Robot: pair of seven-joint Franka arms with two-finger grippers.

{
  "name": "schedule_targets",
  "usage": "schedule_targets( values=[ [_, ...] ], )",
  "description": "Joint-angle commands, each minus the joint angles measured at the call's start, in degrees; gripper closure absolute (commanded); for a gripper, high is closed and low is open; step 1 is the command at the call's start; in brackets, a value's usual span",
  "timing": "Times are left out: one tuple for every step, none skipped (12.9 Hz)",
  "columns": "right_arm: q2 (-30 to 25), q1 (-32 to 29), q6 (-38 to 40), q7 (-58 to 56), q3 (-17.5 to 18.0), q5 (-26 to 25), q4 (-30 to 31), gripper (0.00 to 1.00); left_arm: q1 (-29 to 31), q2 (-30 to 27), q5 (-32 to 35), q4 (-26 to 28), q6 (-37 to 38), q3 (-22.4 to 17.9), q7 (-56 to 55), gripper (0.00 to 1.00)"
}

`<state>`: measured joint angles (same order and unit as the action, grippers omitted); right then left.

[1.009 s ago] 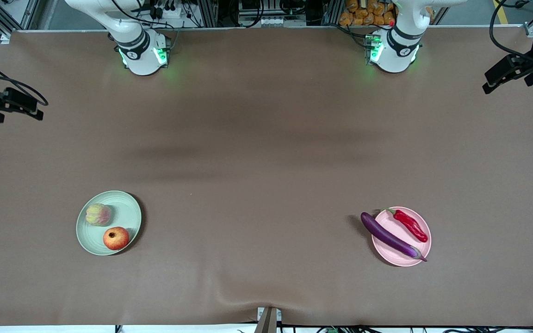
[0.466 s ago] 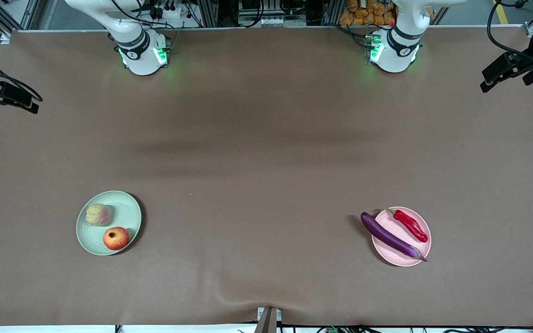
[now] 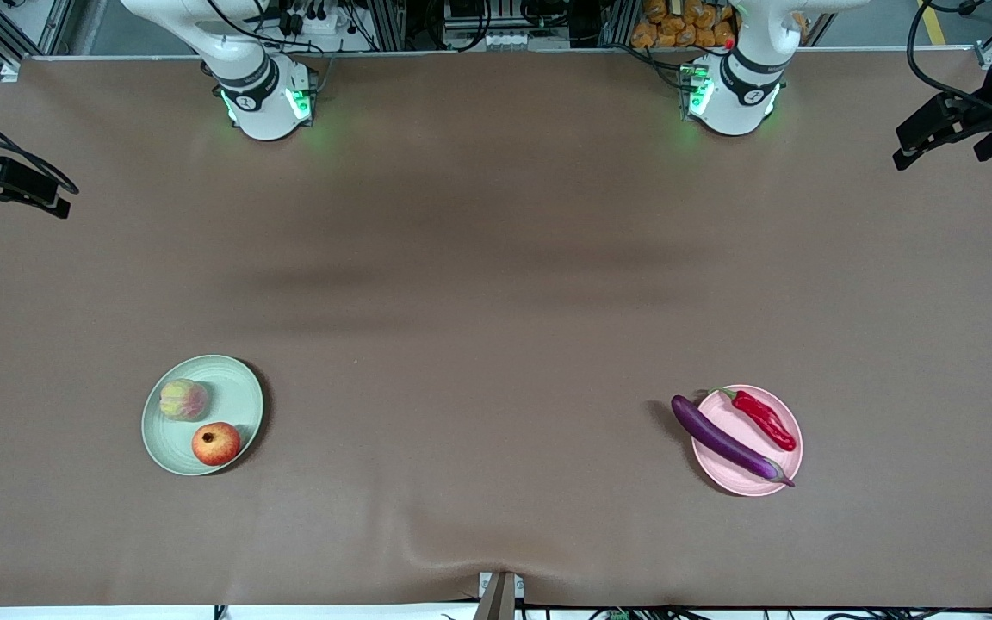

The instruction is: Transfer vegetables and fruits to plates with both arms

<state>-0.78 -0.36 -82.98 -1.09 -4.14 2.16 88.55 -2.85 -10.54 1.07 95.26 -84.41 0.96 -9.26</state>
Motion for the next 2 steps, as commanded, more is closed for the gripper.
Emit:
schedule_targets(
  values=[
    [0.26, -0.43, -0.69, -1.64, 0.53, -0.14, -0.22, 0.00, 0.22, -0.19, 0.25, -1.12, 0.56, 0.27, 0.91, 0.00],
    [0.34, -0.43, -0.69, -1.73, 0.53, -0.14, -0.14, 0.00, 0.22, -0.10, 0.25, -1.13, 0.65, 0.96, 0.73, 0.00]
  ],
)
